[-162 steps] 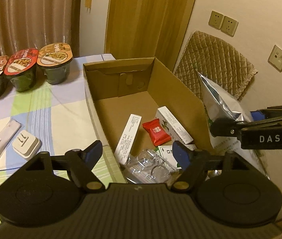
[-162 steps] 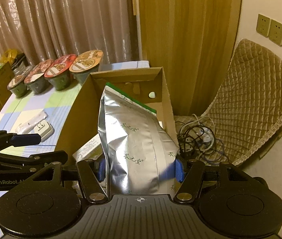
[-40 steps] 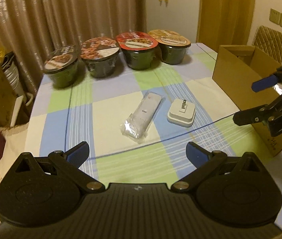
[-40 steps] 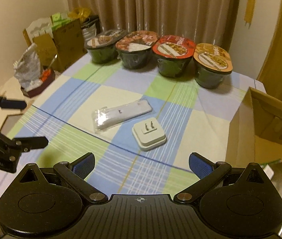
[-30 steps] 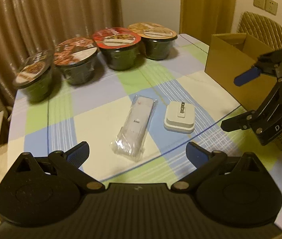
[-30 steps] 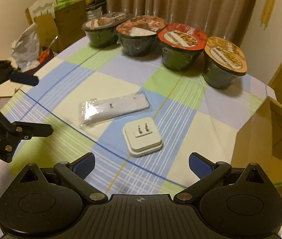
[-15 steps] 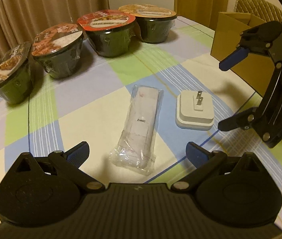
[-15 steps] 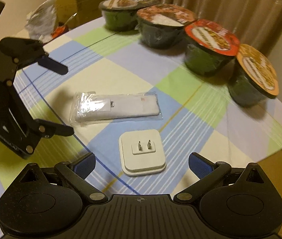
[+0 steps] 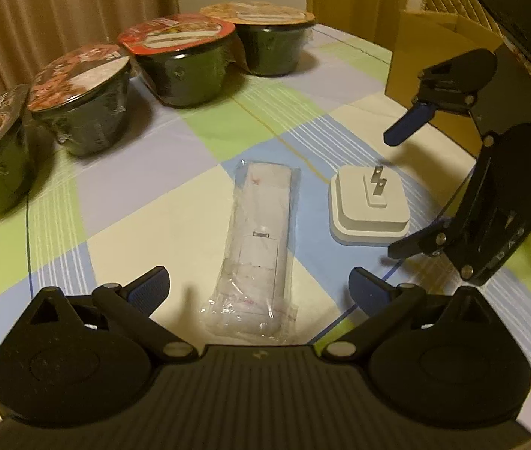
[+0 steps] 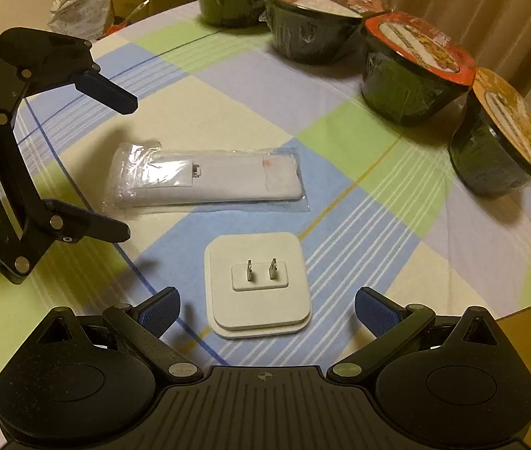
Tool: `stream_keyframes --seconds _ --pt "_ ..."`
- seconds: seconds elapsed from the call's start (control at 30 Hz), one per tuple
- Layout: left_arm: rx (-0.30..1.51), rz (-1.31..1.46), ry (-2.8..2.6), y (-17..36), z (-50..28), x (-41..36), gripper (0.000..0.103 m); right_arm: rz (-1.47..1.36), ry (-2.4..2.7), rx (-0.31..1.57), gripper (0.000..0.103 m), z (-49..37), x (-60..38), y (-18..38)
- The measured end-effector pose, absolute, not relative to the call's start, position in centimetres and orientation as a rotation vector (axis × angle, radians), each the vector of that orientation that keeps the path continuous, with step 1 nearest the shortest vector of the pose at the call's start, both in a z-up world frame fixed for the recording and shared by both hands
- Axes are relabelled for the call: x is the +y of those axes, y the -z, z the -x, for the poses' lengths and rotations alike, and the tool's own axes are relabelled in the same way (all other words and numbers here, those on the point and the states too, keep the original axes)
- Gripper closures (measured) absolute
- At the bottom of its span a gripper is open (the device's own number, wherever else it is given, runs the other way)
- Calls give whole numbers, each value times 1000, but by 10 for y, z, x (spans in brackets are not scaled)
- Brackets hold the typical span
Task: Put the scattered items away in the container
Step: 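Grasp the bagged white packet with the left tool while the right tool grasps the white plug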
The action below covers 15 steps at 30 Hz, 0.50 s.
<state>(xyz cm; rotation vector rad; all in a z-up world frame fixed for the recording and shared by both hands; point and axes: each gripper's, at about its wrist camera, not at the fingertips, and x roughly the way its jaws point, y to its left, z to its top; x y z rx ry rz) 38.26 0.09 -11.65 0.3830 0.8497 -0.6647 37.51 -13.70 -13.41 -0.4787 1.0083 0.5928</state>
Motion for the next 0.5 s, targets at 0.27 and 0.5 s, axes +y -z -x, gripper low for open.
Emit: stream_keyframes --seconds 0.27,0.5 --pt "877 -392 671 128 -390 -7 18 474 -591 1023 21 -380 -135 140" --pt "901 -419 688 138 -388 -11 38 500 -600 1018 35 -378 -134 142"
